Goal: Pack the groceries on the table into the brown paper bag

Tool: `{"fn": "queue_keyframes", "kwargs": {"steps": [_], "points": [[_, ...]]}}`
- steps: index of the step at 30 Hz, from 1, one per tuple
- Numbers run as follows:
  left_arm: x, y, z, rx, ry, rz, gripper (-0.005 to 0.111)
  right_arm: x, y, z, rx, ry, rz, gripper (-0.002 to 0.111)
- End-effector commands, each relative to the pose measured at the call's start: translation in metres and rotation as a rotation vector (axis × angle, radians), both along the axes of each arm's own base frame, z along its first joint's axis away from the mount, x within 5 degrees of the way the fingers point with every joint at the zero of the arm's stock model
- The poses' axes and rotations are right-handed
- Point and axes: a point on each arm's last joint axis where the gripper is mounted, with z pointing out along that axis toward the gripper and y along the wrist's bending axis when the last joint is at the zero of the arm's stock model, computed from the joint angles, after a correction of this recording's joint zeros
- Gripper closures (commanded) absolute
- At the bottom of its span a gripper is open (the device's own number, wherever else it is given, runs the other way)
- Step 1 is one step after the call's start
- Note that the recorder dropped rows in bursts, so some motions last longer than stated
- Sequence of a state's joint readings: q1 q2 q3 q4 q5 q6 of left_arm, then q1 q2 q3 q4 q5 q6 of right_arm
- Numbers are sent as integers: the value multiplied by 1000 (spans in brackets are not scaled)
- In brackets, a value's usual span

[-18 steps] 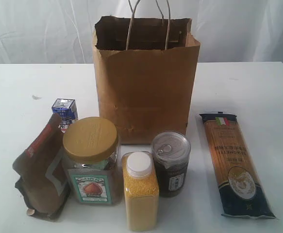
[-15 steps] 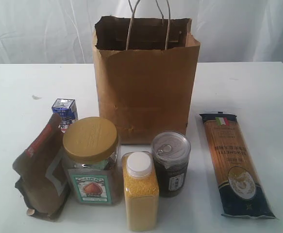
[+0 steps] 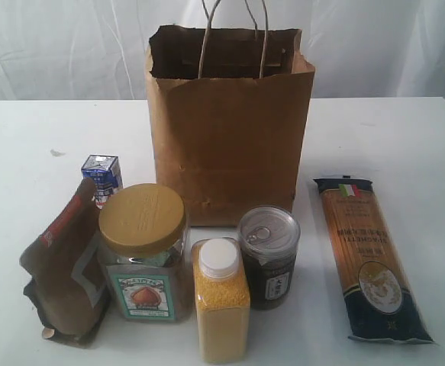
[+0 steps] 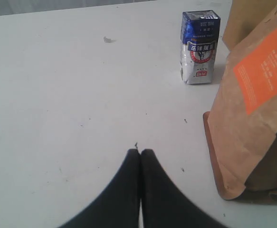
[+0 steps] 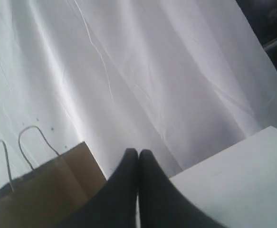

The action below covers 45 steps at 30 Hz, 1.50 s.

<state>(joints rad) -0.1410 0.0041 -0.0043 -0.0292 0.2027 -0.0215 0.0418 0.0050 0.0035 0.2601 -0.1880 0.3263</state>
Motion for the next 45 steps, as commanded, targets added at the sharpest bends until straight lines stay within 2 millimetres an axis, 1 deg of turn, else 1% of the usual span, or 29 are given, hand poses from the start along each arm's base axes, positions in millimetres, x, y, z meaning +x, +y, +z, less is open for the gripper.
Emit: {"fn": "queue_keyframes", "kwargs": {"steps": [1,4,7,9,11,12,13,15,17,19,20,21,23,25,28,29,32,33,35,37,39,40,41,42,43,44,45], "points": [[0,0,-1,-2,0,1,107,-1,0,5,99,-19,28,108],[0,0,-1,-2,0,1,107,-7,4,26,3,52,53,108],[0,0,-1,-2,0,1,107,-20,8,56,-150,119,91,108],[0,0,-1,-2,0,1,107,-25,13,73,-269,179,160,108],[0,0,-1,-2,0,1,107,-27,24,90,-422,222,295,108],[0,0,-1,-2,0,1,107,-25,30,95,-510,249,366,108],[0,0,-1,-2,0,1,107,-21,43,110,-611,292,523,108],[0,0,-1,-2,0,1,107,-13,50,123,-654,346,624,108],[0,0,-1,-2,0,1,107,1,54,131,-662,412,675,105],[0,0,-1,-2,0,1,107,17,58,138,-673,459,705,94],[0,0,-1,-2,0,1,107,26,59,140,-682,476,714,88],[0,0,-1,-2,0,1,107,34,60,142,-701,482,722,78],[0,0,-1,-2,0,1,107,47,64,143,-731,486,751,58],[0,0,-1,-2,0,1,107,62,71,142,-749,497,829,36],[0,0,-1,-2,0,1,107,79,82,132,-786,536,930,37],[0,0,-1,-2,0,1,107,85,89,129,-803,555,991,37],[0,0,-1,-2,0,1,107,92,104,126,-874,562,1072,37],[0,0,-1,-2,0,1,107,96,113,124,-918,571,1116,37],[0,0,-1,-2,0,1,107,105,126,118,-968,575,1139,37],[0,0,-1,-2,0,1,107,111,138,111,-1064,591,1140,37],[0,0,-1,-2,0,1,107,119,157,106,-1218,646,1121,36],[0,0,-1,-2,0,1,107,123,172,103,-1328,686,1103,33],[0,0,-1,-2,0,1,107,125,179,101,-1366,703,1100,31],[0,0,-1,-2,0,1,107,129,199,100,-1440,696,1106,27],[0,0,-1,-2,0,1,107,130,207,100,-1458,684,1117,26],[0,0,-1,-2,0,1,107,134,226,101,-1474,662,1144,25],[0,0,-1,-2,0,1,107,136,234,103,-1470,653,1148,25]]}}
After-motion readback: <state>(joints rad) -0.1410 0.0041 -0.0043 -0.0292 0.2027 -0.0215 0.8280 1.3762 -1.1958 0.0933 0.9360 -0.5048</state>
